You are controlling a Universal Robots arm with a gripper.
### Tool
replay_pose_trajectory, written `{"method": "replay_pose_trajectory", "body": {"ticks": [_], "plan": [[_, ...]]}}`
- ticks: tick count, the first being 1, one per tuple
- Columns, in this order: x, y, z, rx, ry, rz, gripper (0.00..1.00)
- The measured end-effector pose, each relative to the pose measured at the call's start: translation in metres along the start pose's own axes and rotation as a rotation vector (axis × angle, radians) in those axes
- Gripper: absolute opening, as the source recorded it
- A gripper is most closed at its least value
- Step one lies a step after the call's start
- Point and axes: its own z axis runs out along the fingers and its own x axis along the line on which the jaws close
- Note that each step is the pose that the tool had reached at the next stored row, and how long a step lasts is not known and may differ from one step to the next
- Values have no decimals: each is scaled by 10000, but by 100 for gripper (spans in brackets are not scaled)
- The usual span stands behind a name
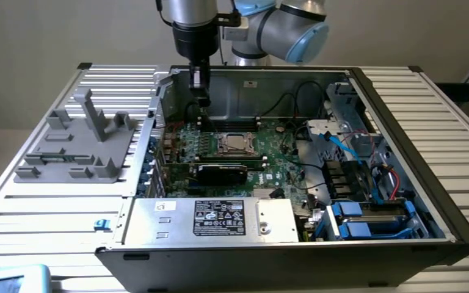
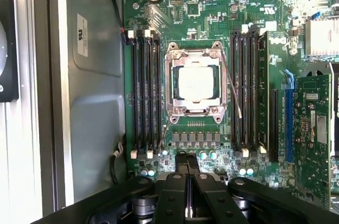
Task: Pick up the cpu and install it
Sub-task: 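Install the first cpu locking lever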
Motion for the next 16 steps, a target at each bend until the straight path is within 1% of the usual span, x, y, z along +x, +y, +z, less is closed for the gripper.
{"method": "replay_pose_trajectory", "body": {"ticks": [6,16], "plan": [[0,0,0,-40,-30,837,11],[0,0,3,-116,-100,2421,11]]}}
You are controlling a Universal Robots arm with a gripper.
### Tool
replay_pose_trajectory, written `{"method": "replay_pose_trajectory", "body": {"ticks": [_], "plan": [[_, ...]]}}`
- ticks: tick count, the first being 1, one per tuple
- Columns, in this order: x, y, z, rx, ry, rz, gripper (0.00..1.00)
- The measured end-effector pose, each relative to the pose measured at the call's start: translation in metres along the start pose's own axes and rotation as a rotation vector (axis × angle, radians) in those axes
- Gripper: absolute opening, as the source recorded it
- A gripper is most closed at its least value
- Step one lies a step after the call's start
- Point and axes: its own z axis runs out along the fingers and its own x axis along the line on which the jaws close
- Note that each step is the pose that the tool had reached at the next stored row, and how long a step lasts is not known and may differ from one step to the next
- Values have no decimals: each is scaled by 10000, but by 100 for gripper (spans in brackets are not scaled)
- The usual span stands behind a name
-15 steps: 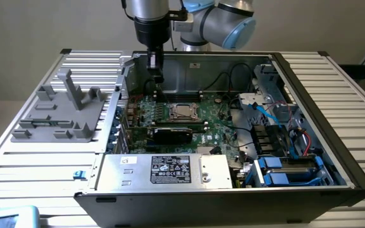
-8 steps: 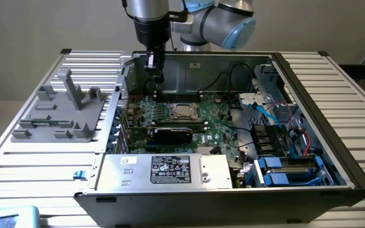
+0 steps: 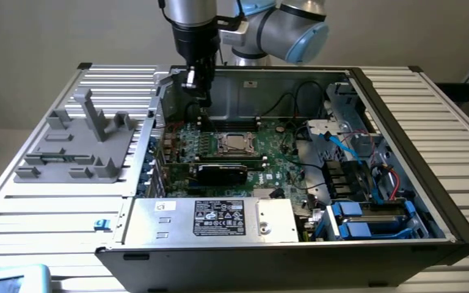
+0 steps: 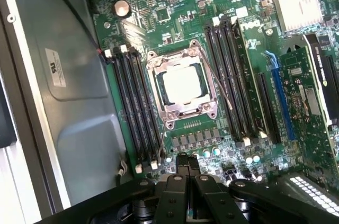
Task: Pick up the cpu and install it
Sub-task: 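Install the first cpu locking lever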
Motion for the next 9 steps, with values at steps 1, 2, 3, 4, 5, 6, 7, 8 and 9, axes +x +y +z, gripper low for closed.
{"method": "replay_pose_trajectory", "body": {"ticks": [1,2,3,4,5,6,7,8,9], "plan": [[0,0,1,-8,-6,160,11],[0,0,1,-16,-13,323,11],[0,0,2,-25,-21,497,11],[0,0,2,-32,-28,655,11],[0,0,3,-39,-35,808,11],[0,0,3,-47,-41,963,11],[0,0,4,-54,-48,1115,11],[0,0,4,-62,-55,1271,11],[0,0,5,-69,-62,1421,11]]}}
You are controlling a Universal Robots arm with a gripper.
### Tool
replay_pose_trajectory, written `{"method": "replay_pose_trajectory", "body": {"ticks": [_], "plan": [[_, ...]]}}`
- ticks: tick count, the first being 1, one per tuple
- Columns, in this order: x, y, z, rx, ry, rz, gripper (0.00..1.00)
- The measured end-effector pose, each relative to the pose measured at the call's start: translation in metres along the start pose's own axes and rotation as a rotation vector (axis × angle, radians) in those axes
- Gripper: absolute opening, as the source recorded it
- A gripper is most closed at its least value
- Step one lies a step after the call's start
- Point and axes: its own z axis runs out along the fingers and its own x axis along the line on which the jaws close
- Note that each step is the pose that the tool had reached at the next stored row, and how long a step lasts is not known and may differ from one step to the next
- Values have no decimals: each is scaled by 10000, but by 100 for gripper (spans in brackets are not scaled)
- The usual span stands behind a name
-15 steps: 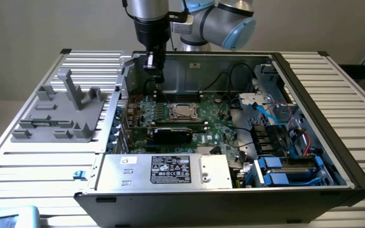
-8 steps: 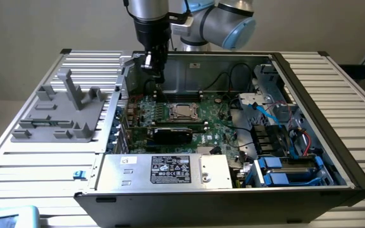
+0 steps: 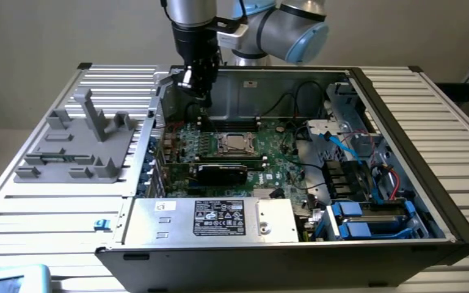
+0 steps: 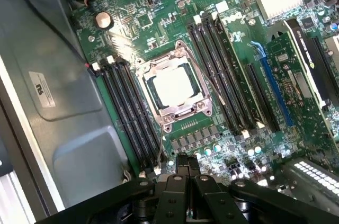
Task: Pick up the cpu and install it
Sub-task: 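Install the first cpu locking lever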
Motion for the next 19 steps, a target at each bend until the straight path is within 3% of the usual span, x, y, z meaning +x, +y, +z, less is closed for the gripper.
{"method": "replay_pose_trajectory", "body": {"ticks": [19], "plan": [[0,0,12,-143,-128,2947,11]]}}
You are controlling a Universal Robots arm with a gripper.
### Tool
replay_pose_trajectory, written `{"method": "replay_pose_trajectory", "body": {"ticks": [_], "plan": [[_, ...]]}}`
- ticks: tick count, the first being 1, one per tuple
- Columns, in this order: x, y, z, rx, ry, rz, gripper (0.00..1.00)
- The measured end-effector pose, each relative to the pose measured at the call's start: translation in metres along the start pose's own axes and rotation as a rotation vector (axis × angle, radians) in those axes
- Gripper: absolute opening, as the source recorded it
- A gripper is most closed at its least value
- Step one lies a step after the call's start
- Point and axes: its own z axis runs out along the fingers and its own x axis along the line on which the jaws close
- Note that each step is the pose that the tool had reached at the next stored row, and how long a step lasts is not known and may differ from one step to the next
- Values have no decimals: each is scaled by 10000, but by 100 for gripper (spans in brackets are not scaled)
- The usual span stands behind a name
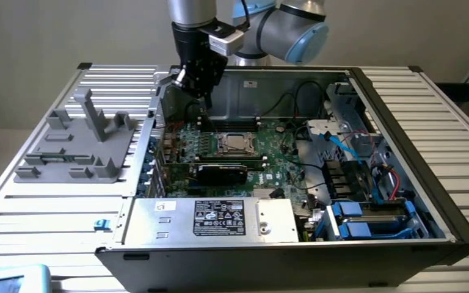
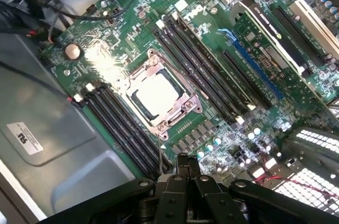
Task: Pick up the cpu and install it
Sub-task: 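Install the first cpu locking lever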
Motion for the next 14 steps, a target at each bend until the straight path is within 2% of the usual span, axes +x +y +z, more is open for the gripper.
{"method": "replay_pose_trajectory", "body": {"ticks": [10,14], "plan": [[-1,0,8,-73,-67,1518,11],[-1,-1,8,-78,-70,1601,11]]}}
